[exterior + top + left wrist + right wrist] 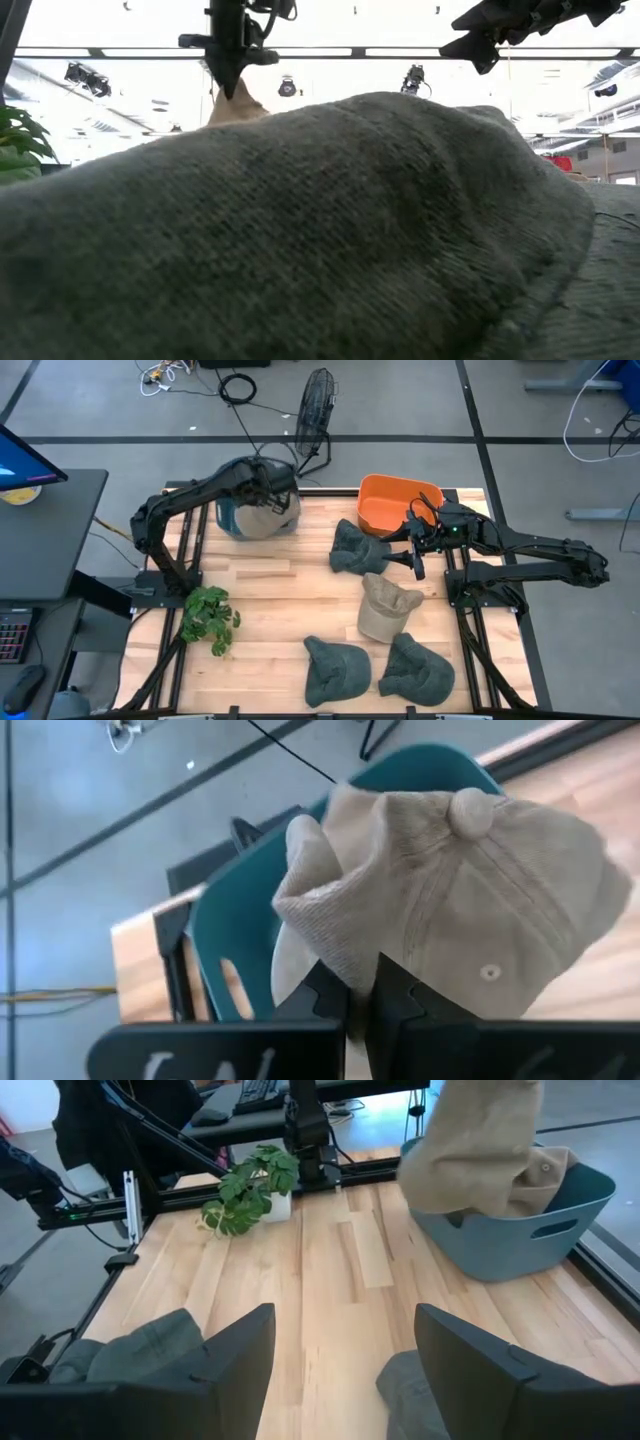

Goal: Pick & Place hat
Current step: Put the left brown cap into the blue bin

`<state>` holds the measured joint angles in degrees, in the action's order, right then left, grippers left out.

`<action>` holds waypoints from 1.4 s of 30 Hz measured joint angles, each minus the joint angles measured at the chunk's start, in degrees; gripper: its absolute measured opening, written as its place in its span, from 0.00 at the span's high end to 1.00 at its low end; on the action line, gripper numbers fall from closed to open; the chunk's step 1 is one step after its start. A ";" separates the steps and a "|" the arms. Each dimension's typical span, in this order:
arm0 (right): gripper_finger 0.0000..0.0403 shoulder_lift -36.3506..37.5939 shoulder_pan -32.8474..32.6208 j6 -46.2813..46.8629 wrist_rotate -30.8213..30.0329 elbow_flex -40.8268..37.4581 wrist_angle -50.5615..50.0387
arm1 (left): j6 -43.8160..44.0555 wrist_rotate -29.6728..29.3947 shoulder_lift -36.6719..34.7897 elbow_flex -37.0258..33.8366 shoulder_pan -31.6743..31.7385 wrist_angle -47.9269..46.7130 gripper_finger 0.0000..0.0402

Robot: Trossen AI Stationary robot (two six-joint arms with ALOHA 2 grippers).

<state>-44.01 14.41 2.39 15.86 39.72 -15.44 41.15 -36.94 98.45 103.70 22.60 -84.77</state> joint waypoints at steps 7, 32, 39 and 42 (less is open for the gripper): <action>0.39 0.00 0.01 0.02 -0.02 0.00 0.00 | -9.37 -0.54 0.00 0.00 6.00 2.03 0.97; 0.39 0.00 0.01 1.48 -1.46 0.00 -0.04 | -20.88 6.90 -0.74 -0.09 9.86 10.76 0.97; 0.39 -0.02 0.00 1.64 -1.46 0.00 -0.04 | -22.44 11.87 -4.24 0.02 12.35 5.42 0.97; 0.39 -0.02 0.01 1.64 -1.46 0.00 -0.07 | -22.78 11.65 -3.34 -0.07 14.27 2.58 0.97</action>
<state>-44.03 14.41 4.03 14.39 39.72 -15.51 18.38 -25.29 95.12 103.63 36.87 -82.19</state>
